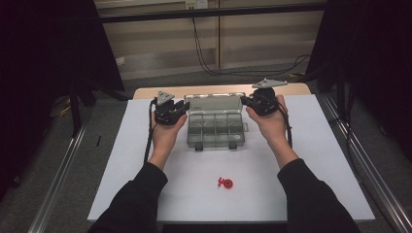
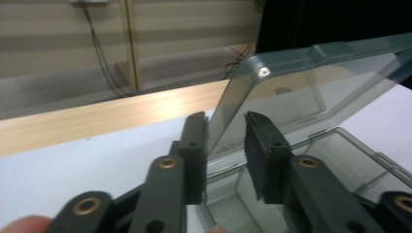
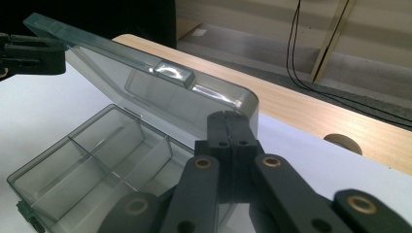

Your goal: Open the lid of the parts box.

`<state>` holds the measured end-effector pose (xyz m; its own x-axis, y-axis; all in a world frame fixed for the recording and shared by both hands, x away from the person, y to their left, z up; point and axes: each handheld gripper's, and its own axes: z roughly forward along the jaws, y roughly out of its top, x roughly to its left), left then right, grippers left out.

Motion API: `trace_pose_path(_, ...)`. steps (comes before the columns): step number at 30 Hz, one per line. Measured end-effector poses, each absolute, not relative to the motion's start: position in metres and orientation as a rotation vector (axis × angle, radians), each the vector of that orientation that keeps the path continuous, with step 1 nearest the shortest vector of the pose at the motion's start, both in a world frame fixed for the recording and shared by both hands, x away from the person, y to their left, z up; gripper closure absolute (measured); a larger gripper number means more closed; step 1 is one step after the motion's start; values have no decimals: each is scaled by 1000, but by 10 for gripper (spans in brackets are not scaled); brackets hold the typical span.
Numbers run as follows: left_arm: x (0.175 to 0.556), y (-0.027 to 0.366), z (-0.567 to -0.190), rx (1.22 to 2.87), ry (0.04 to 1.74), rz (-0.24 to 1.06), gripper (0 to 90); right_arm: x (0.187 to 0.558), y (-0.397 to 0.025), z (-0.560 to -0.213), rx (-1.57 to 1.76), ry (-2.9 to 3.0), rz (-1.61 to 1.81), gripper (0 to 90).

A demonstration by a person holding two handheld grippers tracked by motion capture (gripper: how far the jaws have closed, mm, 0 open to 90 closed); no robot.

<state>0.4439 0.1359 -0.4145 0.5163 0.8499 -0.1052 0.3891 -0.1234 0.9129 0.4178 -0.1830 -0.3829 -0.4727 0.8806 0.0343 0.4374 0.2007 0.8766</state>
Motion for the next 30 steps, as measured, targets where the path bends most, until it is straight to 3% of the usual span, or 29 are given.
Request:
trace_pose_path(2,446,135,-414,1723,1086,559,767,418,-183,-383,1219,1997,1203,900)
trace_pose_path(11,449,132,-413,1710,1123,565,791,413,-187,-383,1180,2025,1161,891)
trace_pose_path(15,450,132,-414,1707,1117,560,802,408,-193,-387,1136,2049,1170,786)
trace_pose_path(18,451,131,-414,1696,1125,555,808,404,-204,-390,1146,2033,1255,633)
trace_pose_path(19,451,130,-415,1683,1133,552,819,404,-209,-392,1172,2003,1277,424)
trace_pose_path(21,451,130,-415,1696,1127,553,825,407,-211,-393,1210,1961,1269,157)
trace_pose_path(22,451,130,-415,1699,1124,551,825,407,-211,-393,1210,1961,1269,157)
trace_pose_path(23,451,129,-415,1700,1125,553,830,413,-210,-397,1265,1975,1256,0)
trace_pose_path(26,452,129,-415,1696,1126,552,832,417,-209,-402,1305,1985,1261,25)
trace_pose_path(30,452,130,-415,1688,1127,541,839,423,-207,-412,1358,1940,1253,306)
